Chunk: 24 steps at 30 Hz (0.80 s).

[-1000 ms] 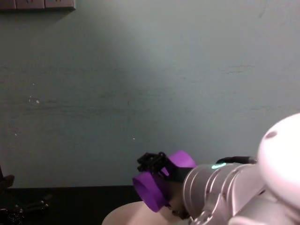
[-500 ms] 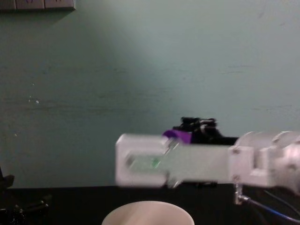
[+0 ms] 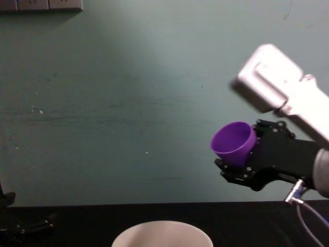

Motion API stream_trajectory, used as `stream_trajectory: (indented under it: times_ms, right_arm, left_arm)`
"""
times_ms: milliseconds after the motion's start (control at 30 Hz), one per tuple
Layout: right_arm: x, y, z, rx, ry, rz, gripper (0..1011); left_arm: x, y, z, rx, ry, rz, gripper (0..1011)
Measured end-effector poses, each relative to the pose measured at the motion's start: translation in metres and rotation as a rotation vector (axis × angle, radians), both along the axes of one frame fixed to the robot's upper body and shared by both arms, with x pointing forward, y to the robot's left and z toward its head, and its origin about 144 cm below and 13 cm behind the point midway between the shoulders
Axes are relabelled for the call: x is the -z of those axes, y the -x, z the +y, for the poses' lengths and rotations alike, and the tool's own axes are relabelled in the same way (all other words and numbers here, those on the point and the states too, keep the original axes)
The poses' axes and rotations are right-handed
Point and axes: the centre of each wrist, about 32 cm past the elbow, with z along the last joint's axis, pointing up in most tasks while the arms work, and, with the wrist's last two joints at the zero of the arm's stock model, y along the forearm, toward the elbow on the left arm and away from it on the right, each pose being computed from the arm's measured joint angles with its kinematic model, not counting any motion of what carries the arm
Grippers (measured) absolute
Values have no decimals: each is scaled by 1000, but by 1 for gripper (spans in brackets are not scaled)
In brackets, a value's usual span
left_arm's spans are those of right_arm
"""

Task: Pick up the cup and pour the mung beans from the cup into the bowl.

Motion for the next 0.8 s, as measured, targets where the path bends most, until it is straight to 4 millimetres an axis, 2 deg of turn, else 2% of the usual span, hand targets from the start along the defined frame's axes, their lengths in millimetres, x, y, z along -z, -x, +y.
stream_trajectory:
  times_ms: [333, 467, 800]
  right_arm:
    - [16, -15, -29, -45, -306, 211, 731]
    - [24, -17, -35, -62, -362, 270, 731]
    - [64, -24, -52, -142, -481, 356, 731]
  left_arm:
    - [0, 0, 0, 0, 0, 0, 1000]
    - [0, 0, 0, 0, 0, 0, 1000]
    - [0, 0, 0, 0, 0, 0, 1000]
